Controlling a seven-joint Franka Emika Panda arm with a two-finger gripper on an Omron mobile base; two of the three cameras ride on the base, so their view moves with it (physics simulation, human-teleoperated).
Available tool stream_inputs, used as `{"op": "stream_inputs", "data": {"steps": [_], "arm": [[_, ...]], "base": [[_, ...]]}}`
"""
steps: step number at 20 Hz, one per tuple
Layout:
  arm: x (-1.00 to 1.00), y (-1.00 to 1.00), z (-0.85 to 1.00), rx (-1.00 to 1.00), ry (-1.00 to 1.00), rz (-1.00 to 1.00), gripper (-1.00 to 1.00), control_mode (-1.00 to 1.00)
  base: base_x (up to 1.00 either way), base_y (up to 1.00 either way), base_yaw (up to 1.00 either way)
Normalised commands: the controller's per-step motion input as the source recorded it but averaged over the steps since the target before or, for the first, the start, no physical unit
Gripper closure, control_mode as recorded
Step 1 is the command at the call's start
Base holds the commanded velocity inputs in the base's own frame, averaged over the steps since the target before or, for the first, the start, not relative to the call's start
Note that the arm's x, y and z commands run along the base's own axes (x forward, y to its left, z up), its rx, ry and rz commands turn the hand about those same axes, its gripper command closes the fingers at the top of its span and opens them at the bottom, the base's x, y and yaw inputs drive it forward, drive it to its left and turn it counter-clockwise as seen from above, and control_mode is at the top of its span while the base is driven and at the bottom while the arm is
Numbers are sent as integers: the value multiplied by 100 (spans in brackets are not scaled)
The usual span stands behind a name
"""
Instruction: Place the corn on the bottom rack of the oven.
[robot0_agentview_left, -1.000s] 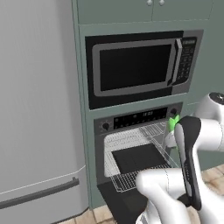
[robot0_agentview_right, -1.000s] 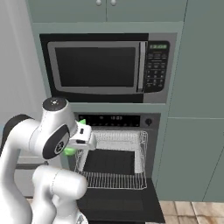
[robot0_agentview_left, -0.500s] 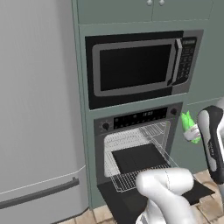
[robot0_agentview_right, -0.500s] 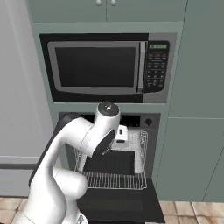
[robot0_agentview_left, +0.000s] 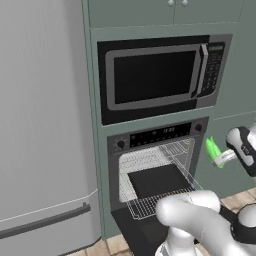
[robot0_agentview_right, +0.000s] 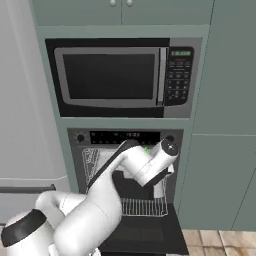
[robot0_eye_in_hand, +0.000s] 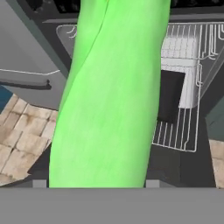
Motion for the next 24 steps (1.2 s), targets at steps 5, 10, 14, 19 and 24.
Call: {"op": "stream_inputs", "data": {"steps": [5, 10, 14, 19, 24], "arm": [[70, -27, -97, 3, -7, 1, 100, -100], [65, 2, -98, -4, -16, -15, 100, -100], [45, 0, -75, -4, -13, -14, 100, -100], [6, -39, -5, 14, 0, 4, 100, -100], [9, -42, 0, 18, 7, 20, 100, -100]], "base": [[0, 0, 0], [0, 0, 0], [0, 0, 0], [0, 0, 0], [0, 0, 0]]}}
